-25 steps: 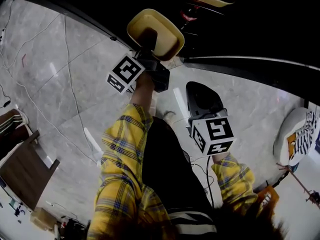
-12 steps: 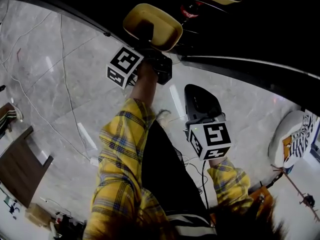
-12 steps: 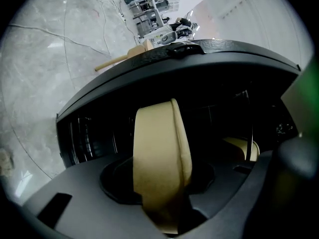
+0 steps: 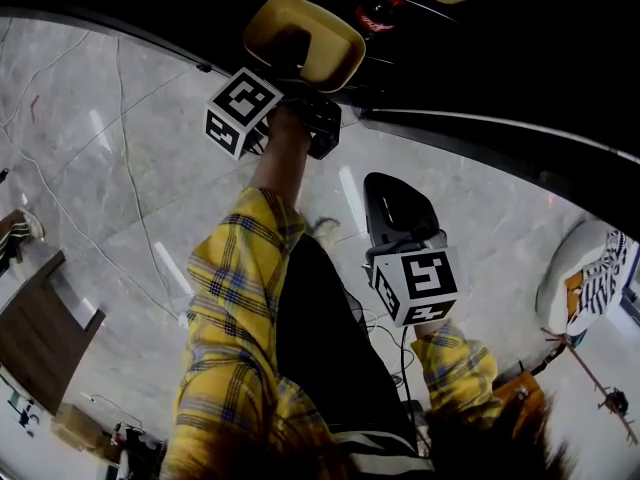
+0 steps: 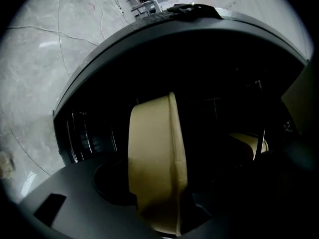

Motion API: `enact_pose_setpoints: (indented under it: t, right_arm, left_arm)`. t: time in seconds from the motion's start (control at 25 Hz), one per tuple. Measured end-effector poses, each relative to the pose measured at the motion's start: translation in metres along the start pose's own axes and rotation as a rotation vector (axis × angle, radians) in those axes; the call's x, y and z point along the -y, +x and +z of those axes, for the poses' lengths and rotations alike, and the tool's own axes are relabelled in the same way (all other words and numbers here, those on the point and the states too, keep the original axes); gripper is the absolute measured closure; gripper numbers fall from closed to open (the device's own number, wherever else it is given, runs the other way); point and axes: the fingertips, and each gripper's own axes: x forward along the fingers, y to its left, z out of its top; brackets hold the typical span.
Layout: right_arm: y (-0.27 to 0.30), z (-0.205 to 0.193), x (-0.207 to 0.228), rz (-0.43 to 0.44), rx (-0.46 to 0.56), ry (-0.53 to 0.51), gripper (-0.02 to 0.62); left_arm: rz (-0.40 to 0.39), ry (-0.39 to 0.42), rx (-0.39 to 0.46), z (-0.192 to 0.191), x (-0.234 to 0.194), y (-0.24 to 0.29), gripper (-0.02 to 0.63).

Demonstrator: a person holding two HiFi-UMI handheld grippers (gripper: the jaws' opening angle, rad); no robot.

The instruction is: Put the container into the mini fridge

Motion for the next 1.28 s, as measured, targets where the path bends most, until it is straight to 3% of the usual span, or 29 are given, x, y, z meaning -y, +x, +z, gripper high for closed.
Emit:
enact_pose_setpoints:
  t: [0.2,0.44,0.88,1.28]
  right_arm:
    - [0.001,-0.002,0.002,0.005,-0.006,0.01,0.568]
    - [0.001,-0.004,0.002,0.014,-0.008,0.014,0.568]
    - [0.002,-0.005,-0.002,0.024,-0.009,0.005,0.568]
    - [0.006,-0.001,-0.006,0.035,0.002,0.001,0.568]
  left_arm:
    - [-0.011,-0.007,0.021,0.004,0.006,0.004,0.348]
    - [-0.002,0.042,0.026,0.008,0.011,0.012,0.242]
    - [-0.028,0.122,-0.065,0.005,0.02,0.019,0.196]
    - [-0.015,0.202,-0.036,0.009,0.019,0.011,0.196]
